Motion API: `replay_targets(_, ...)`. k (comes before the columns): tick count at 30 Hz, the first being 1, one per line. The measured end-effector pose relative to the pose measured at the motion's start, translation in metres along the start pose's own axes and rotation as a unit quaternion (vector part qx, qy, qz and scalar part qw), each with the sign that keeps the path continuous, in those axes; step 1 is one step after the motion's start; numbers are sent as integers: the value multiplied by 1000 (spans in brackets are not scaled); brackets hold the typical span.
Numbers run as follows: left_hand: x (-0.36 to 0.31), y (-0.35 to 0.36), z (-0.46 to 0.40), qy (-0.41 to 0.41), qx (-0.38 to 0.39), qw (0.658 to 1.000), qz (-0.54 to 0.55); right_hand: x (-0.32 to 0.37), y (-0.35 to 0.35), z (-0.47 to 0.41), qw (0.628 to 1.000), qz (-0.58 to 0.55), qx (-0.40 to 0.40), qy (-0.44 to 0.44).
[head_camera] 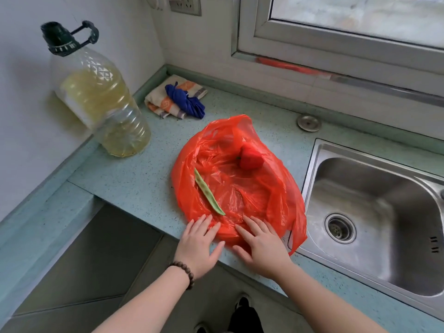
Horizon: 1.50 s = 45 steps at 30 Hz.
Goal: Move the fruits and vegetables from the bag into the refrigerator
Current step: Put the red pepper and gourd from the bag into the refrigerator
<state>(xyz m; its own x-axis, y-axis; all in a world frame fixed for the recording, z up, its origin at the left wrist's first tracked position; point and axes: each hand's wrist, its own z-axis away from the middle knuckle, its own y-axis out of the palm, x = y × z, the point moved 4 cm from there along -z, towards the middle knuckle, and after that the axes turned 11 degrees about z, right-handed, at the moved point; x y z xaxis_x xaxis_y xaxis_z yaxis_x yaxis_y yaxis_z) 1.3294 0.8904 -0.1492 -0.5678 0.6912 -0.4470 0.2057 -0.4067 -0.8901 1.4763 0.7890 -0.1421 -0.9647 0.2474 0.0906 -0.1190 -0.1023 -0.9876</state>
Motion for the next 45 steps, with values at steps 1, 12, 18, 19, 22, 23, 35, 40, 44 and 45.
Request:
replay_targets(1, -5, -4, -5, -2, -27, 1000, 5, 0, -5, -4, 1000, -17, -8, 4)
replay_targets(12, -8, -30, -96, -142, 5, 990, -3, -68, -63, -121, 990, -56, -125, 32)
replay_targets(18, 14, -10, -83, -166, 79, 983, -6, -97, -63, -160, 996, -35, -74, 39)
replay_targets(19, 14, -10, -83, -162, 71, 984, -1, -98, -61, -163, 996, -39, -67, 41)
replay_targets(22, 17, -13, -84, -141, 27, 990, 8, -100, -54, -167, 994, -72, -56, 56)
replay_targets(23, 19, -15, -84, -129, 8, 991, 16, -100, -53, -168, 993, -81, -61, 62)
replay_targets(35, 0, -78, -82, -43, -215, 972, 82, -86, -60, -150, 971, -193, -121, 77)
replay_targets(40, -20, -123, -90, -46, -262, 954, 141, -71, -74, -121, 947, -262, -164, 90)
replay_targets(44, -38, -153, -101, -27, -248, 947, 203, -69, -93, -99, 929, -282, -210, 116)
replay_targets(45, -43, -159, -105, -17, -244, 946, 213, -70, -99, -94, 924, -284, -224, 123)
